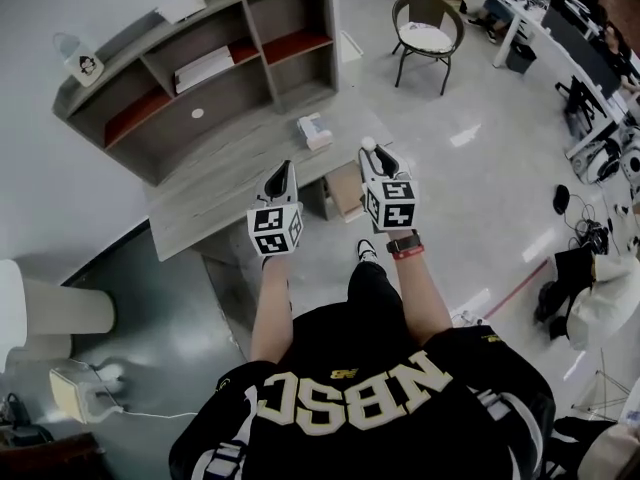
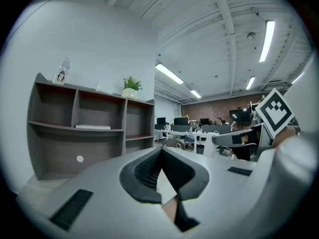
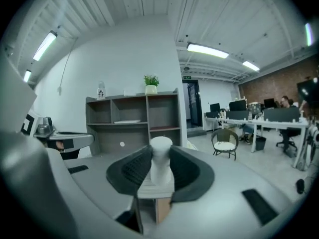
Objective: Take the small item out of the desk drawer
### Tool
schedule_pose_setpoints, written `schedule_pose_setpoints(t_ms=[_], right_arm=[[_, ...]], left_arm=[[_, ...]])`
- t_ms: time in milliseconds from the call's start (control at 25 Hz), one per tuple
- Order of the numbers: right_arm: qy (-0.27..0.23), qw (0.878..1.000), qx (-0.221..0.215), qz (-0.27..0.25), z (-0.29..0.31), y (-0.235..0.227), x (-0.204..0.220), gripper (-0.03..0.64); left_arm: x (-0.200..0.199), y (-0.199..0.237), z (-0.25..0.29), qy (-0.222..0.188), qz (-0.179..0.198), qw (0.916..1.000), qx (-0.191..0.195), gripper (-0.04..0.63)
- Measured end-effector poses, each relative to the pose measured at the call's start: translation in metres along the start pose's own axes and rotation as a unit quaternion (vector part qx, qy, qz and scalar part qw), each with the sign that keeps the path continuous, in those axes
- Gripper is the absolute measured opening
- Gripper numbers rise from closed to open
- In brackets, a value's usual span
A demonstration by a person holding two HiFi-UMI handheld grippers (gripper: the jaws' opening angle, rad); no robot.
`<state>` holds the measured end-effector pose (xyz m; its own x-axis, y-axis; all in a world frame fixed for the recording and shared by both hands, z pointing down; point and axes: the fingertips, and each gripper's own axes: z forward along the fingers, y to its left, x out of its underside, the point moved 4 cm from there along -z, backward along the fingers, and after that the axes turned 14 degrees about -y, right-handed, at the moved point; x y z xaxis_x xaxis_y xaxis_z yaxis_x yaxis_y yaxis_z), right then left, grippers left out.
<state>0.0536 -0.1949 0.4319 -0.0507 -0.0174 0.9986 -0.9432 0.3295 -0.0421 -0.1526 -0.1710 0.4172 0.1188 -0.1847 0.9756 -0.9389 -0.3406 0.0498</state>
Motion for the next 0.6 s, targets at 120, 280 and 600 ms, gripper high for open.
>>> schedule_pose_setpoints(t_ms=[120,280,600], right_arm=[[-0.027,0.999,-0.004,-0.026,-0.003,0.007,-0.017,0.12],[-0.058,0.998,0.004,-0.033,-0.012,0.01,-0.034,0.12],[-0.081,0.995,0.0,-0.057,-0.019,0.018,-0.058,0.118]], left_arm=[[-0.018,0.001,-0.001,-0.022,0.012,0.9997,-0.002,0.008],[-0.037,0.0,-0.004,-0.045,0.02,0.9988,-0.002,0.008],[-0.056,-0.007,0.0,-0.062,0.036,0.9974,0.002,0.008]])
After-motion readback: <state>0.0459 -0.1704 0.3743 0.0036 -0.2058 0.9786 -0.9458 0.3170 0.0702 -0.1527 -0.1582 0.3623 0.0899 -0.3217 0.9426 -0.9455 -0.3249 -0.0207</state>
